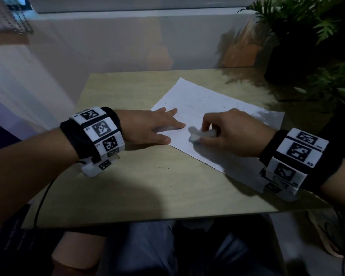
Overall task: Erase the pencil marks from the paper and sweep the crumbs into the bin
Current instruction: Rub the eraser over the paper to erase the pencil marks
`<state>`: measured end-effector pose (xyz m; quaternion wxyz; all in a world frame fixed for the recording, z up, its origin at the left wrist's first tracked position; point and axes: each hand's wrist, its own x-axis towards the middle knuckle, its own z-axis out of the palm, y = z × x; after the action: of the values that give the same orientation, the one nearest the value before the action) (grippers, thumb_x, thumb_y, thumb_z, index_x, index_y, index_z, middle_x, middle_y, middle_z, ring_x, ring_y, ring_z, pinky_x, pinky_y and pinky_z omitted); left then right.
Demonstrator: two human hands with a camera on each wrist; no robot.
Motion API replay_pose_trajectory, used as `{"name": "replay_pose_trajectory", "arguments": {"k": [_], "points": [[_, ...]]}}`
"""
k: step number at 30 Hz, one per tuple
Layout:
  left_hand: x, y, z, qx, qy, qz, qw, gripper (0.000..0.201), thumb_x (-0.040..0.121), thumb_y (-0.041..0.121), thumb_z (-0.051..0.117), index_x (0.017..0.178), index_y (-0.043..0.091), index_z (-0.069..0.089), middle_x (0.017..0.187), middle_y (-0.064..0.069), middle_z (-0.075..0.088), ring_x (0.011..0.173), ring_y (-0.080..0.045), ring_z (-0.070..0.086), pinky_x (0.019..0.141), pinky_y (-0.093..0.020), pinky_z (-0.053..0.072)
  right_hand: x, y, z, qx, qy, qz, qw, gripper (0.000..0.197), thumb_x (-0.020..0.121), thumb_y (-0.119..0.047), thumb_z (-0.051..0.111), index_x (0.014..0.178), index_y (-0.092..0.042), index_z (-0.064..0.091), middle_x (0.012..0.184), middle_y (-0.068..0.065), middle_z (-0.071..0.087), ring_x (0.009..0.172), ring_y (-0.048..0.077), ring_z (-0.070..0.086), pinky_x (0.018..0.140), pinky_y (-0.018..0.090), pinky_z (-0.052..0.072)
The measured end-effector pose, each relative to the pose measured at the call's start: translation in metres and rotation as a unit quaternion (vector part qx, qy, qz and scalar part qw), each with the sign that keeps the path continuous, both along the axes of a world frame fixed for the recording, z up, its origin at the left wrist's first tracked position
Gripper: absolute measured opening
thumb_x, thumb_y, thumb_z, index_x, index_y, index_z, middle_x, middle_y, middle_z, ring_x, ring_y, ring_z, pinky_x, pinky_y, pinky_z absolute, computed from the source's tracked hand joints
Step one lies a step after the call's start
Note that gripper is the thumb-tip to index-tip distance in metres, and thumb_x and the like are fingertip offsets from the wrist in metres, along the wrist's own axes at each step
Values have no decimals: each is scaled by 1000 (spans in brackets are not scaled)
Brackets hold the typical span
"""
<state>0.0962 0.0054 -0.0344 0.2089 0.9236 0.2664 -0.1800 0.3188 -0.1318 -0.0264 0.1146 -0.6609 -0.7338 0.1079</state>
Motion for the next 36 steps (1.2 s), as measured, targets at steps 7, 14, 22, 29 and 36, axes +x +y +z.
{"name": "replay_pose_trajectory", "arguments": {"k": [7, 14, 22, 29, 36], "points": [[0, -1, 1, -2, 2, 2, 1000, 62, 102, 46, 51, 155, 52, 20, 168, 16, -11, 154, -5, -11, 127, -37, 6, -5, -2, -3, -19, 33, 54, 998, 31, 85, -57, 64, 91, -27, 65, 69, -10, 61, 69, 7, 56, 63, 28, 41], [-1, 2, -3, -5, -12, -1, 1000, 62, 101, 46, 53, 156, 50, 24, 168, 14, -8, 154, -6, -10, 127, -37, 7, -12, 7, -8, -22, 27, 69, 997, 32, 87, -60, 61, 93, -28, 64, 69, -11, 61, 69, 4, 57, 66, 28, 47], [0, 0, -1, -3, -8, 0, 1000, 63, 101, 46, 53, 156, 49, 23, 168, 13, -8, 155, -9, -9, 127, -38, 8, -11, 7, -5, -36, 32, 66, 997, 38, 80, -63, 59, 87, -26, 63, 68, -9, 62, 69, 8, 58, 67, 29, 49], [0, -2, 2, 3, -3, 4, 1000, 62, 101, 47, 53, 155, 50, 23, 168, 15, -9, 155, -7, -9, 127, -38, 9, 1, 9, -7, 22, -5, 18, 1000, 38, 85, -60, 60, 81, -22, 57, 65, -6, 58, 68, 16, 57, 61, 33, 44], [-1, -1, 0, 0, -7, 7, 1000, 61, 101, 48, 53, 154, 53, 23, 167, 18, -9, 154, -5, -9, 127, -37, 9, 9, 2, -2, -16, -9, 11, 1000, 39, 79, -64, 60, 83, -25, 57, 68, -8, 60, 70, 14, 56, 63, 32, 40]]}}
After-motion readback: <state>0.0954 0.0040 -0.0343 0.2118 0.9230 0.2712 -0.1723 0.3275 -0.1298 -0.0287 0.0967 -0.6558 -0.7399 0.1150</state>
